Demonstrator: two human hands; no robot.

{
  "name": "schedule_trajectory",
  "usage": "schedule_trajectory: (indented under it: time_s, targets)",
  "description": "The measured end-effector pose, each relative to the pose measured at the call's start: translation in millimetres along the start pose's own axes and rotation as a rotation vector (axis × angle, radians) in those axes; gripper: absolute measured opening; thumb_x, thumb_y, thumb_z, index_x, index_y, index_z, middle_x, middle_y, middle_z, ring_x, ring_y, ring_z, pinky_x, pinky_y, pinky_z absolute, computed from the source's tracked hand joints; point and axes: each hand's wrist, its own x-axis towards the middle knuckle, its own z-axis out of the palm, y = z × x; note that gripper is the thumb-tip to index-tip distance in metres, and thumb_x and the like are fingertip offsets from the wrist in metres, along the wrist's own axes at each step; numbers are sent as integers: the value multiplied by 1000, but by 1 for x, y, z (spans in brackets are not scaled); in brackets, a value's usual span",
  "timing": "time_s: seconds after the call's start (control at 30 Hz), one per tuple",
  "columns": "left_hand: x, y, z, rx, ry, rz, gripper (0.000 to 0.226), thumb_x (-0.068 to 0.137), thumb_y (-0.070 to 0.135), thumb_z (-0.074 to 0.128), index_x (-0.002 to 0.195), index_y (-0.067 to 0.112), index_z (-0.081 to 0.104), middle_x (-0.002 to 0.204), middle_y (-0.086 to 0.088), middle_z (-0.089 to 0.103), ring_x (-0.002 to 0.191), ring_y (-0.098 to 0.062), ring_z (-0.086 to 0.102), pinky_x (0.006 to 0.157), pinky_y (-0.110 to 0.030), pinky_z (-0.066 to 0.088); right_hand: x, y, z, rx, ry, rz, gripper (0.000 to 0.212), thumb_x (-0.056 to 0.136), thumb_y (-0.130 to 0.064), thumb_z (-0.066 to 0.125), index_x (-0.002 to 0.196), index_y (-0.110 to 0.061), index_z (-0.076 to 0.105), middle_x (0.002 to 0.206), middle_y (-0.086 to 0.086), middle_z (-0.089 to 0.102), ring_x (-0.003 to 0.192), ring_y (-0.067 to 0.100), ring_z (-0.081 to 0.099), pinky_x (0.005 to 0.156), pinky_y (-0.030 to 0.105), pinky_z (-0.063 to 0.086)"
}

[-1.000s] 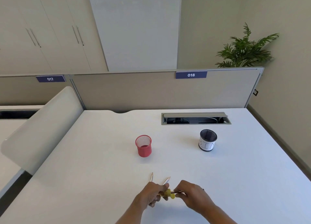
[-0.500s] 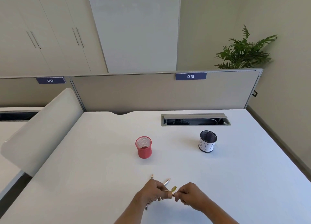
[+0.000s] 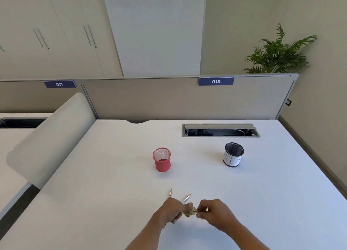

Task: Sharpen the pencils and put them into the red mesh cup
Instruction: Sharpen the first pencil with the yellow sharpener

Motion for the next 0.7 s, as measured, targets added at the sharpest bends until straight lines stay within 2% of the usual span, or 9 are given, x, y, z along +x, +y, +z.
schedule_trajectory:
  time_s: [0.07,0.17,0.23,0.33,0.4,0.47,0.53,0.6,0.7]
  targets:
    - [1,-1,0,-32,21,-66,61,77,73,67,62,14,78,46,4,46,38,-11,30,43,-18,29,0,-1,6,-195,245,-135,12,82,-45,75,92,-39,75,88,-22,69,73,-5,58,66,18,45]
    - [3,0,-4,-94,91,-101,70,75,78,63,54,12,72,48,-1,47,40,-13,30,47,-21,32,5,-5,13,-308,478,-442,15,74,-25,89,85,-30,80,77,-15,69,67,6,65,55,21,52]
    - [5,-1,-6,-96,126,-116,70,78,75,62,48,12,66,44,0,41,39,-14,31,50,-23,33,6,-10,13,-314,524,-532,15,72,-17,90,79,-23,78,72,-11,69,61,13,65,52,27,54]
    - [9,-1,-6,-62,180,-97,71,81,72,63,45,11,60,41,-1,41,37,-16,35,50,-24,37,7,-14,10,-346,526,-550,11,75,-19,87,78,-22,77,68,-9,69,59,17,65,47,28,51]
    - [10,-1,-6,-21,226,-60,70,81,71,64,43,12,59,39,-1,45,36,-16,40,50,-23,40,5,-16,8,-338,437,-432,5,86,-30,78,83,-26,78,74,-10,72,67,16,66,54,30,52]
    - [13,-1,-5,37,258,7,70,81,71,64,39,16,60,38,2,48,37,-9,45,57,-23,42,6,-15,8,-253,281,-231,16,93,-41,66,90,-30,77,78,-13,72,71,11,63,62,28,49]
    - [15,0,-5,107,276,79,70,82,70,63,37,17,61,34,6,48,40,-1,47,64,-24,40,8,-17,6,-57,137,-34,17,92,-44,65,87,-32,77,65,-13,65,61,8,55,60,27,42]
    - [16,1,-4,163,291,138,68,80,71,65,38,17,62,34,6,50,38,-2,46,60,-21,38,8,-16,2,227,10,82,22,91,-41,68,79,-26,79,52,-9,55,52,10,44,55,27,37]
    - [17,0,0,214,291,222,70,76,72,67,45,10,62,44,1,62,41,-5,46,53,-18,37,5,-9,-6,513,-254,191,33,94,-42,66,79,-16,79,55,-2,46,51,15,32,49,23,25]
